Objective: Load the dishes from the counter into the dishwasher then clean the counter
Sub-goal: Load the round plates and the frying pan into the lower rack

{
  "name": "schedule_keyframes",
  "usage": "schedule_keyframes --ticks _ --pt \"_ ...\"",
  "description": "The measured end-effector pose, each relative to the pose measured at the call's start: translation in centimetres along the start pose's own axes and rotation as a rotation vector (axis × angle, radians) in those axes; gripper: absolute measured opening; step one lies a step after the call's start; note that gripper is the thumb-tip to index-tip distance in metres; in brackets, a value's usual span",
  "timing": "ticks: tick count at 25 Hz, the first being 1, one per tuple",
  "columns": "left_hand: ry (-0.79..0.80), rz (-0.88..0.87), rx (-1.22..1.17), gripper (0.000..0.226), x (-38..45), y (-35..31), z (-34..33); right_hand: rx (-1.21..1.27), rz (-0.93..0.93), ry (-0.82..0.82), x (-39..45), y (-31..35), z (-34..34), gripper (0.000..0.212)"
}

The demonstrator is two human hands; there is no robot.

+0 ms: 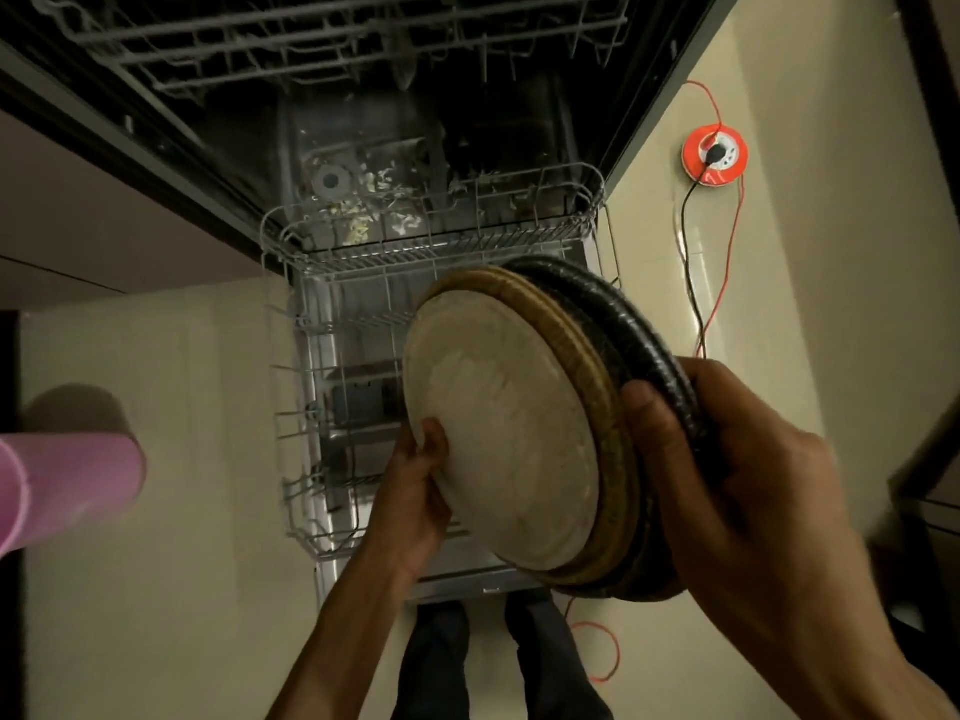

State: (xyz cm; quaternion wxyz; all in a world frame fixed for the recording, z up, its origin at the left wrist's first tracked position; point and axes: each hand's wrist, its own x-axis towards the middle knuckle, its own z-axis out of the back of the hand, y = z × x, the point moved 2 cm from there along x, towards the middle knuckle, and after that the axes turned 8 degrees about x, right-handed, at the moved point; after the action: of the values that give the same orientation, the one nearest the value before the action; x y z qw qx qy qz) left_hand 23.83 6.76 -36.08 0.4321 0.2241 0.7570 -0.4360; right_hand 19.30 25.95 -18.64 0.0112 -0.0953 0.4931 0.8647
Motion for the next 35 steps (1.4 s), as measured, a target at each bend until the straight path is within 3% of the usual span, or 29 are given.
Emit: schedule_keyframes --ticks 3,6,7,10,11,16,22,35 --pt "0.02 0.04 -0.022 0.044 2.1 1.9 -0.2 0.021 -0.006 -0.06 1.5 -2.5 -0.9 0.022" --pt "0.026 0.078 -0.043 0.024 2.8 3.1 -0.6 0.037 -0.004 -0.029 2.5 -3.5 -1.3 0.024" --pt "0.037 0.079 -0.06 0.028 3.0 3.3 -0.7 0.002 0.001 -0.035 2.9 -4.0 -0.8 0.024" --pt "0.072 0.06 -0.081 0.087 3.8 3.4 -0.9 -0.102 -0.019 -0.152 5.5 -6.1 2.1 0.021" --pt "0.09 0.054 -0.103 0.094 4.1 3.5 -0.8 -0.115 -0.015 -0.202 6.7 -6.9 3.2 0.016" --pt "0.136 0.052 -0.196 0.086 5.6 3.7 0.2 -0.266 -0.001 -0.278 13.6 -12.3 4.0 0.022" --pt "0.163 0.012 -0.25 0.07 6.4 3.6 1.1 -0.323 -0.012 -0.207 17.1 -16.5 0.9 0.025" --pt "0.163 -0.008 -0.234 0.095 6.8 4.1 1.4 -0.406 -0.054 -0.076 21.9 -19.1 -2.9 0.02"
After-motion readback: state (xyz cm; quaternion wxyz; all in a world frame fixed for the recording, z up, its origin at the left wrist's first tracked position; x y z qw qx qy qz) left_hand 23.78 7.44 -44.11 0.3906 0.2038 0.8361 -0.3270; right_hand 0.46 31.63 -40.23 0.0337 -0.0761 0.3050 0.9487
